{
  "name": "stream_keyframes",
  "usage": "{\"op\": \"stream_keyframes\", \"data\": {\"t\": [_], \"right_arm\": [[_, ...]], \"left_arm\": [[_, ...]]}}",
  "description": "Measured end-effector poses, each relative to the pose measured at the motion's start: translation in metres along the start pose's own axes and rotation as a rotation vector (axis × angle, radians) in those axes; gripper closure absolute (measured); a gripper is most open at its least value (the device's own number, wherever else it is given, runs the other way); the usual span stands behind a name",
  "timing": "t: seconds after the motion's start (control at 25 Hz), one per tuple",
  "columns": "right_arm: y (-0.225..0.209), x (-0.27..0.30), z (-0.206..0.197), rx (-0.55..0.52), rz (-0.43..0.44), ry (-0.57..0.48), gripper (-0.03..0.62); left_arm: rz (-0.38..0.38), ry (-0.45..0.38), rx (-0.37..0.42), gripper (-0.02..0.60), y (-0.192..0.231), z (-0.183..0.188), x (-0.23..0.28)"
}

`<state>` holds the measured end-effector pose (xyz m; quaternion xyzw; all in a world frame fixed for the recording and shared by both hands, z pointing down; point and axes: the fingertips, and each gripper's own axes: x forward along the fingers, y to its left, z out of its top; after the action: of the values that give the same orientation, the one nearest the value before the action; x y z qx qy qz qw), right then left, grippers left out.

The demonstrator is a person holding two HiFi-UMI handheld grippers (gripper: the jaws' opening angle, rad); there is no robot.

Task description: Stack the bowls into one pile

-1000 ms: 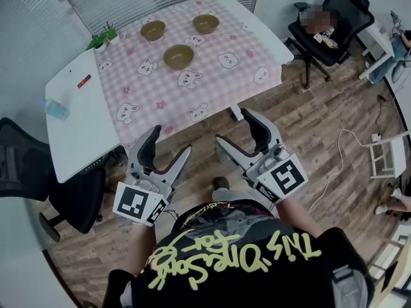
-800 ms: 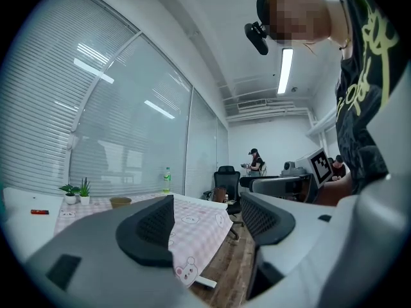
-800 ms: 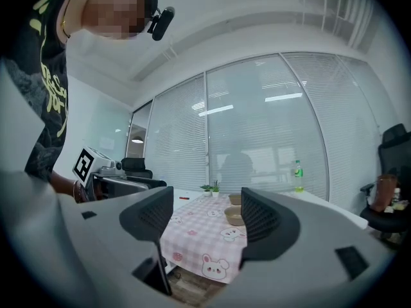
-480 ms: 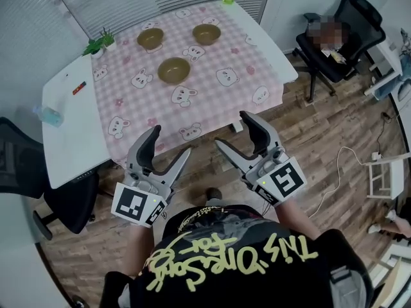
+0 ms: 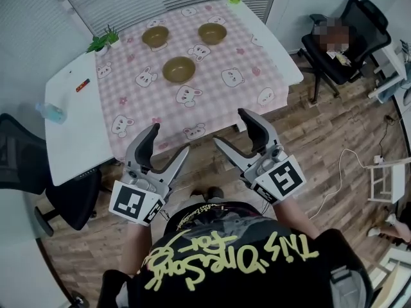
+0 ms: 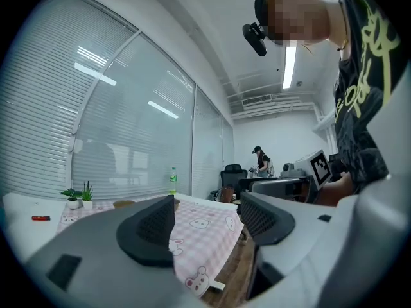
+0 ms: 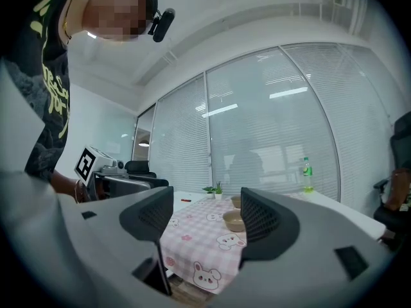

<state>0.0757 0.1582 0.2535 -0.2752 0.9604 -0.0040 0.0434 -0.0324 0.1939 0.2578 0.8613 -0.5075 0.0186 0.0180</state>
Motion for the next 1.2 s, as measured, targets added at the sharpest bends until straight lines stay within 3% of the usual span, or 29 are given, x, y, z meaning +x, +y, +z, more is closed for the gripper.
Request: {"op": "stream_keyframes", "data": {"t": [0.88,1.2], "right_arm": [[-0.004,-0.023,-0.006,0.031,0.030,0.035,0.283],[0.002,-0.015,-0.018,0.021,0.055,0.027,0.283]], "left_arm": [[0.042,-0.032,-0.015,0.281,-0.019,0.008,0.001],[0.080,0.005,-0.031,0.281,-0.012,-0.007,-0.016]]}}
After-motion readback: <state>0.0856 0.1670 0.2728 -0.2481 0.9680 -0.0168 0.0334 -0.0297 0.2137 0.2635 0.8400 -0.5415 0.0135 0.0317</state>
